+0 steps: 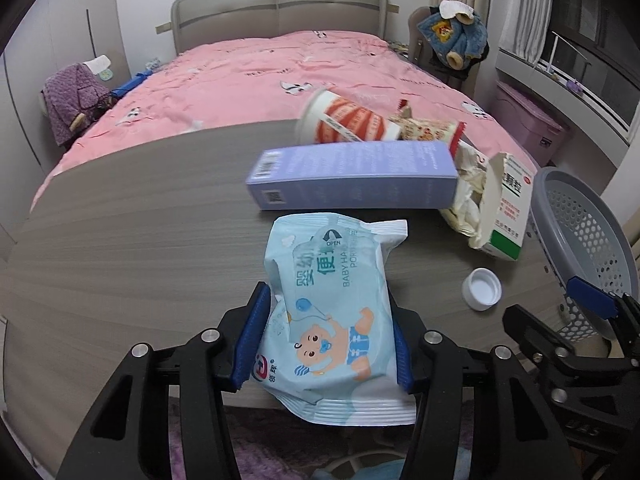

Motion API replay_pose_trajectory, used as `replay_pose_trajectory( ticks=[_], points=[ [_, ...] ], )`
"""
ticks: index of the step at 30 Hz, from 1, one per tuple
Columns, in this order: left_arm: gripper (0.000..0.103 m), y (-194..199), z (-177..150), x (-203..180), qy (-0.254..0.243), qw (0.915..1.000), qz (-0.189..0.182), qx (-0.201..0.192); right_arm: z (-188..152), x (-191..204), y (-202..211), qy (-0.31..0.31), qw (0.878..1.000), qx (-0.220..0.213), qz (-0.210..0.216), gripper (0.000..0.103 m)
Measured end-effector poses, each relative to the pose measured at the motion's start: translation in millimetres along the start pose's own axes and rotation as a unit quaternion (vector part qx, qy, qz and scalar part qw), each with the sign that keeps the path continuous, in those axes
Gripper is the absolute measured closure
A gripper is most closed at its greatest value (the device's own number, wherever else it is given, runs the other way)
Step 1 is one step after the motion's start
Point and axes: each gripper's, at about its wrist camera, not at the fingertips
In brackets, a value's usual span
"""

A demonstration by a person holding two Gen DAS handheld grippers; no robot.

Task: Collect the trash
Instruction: 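Grasp the white bottle cap with the right gripper, then carry the wipe packet and cap over the grey basket and open both grippers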

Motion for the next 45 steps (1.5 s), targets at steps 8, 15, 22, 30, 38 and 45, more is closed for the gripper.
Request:
replay_pose_trajectory(
  ticks=[8, 15, 22, 30, 38, 45],
  points=[
    [0.051, 14.1, 1.8, 21.0, 0.014, 0.9996, 0.016, -0.018, 0.1, 17.9, -8.1, 0.014, 1.000, -0.007, 0.002, 0.016],
    [0.051, 14.3, 3.6, 28.4, 0.025, 0.9994, 0.016, -0.020, 2.8, 23.9, -18.6, 0.020, 1.000, 0.000, -0.008, 0.031],
    [0.051, 11.8, 2.9, 32.7, 0.032, 0.9992, 0.016, -0.018, 3.6, 28.2, -27.9, 0.026, 0.999, 0.003, -0.025, 0.039],
    [0.051, 11.4, 4.1, 32.7, 0.035, 0.9991, 0.014, -0.017, 2.6, 34.2, -26.5, 0.043, 0.999, 0.000, -0.028, 0.067],
    [0.051, 14.2, 2.5, 30.5, 0.031, 0.9993, 0.011, -0.021, 0.4, 28.2, -16.6, 0.031, 0.999, 0.009, -0.007, 0.073],
    [0.051, 21.4, 3.2, 13.6, 0.015, 0.9996, -0.004, -0.023, -5.1, 16.4, 11.9, 0.022, 1.000, -0.002, -0.001, 0.073]
  ],
)
Point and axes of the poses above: each gripper's, at about its wrist camera, not at the fingertips, and y roughly against the way its jaws point, x to its left, z to its top, and after that the axes turned 3 degrees about y, right-handed
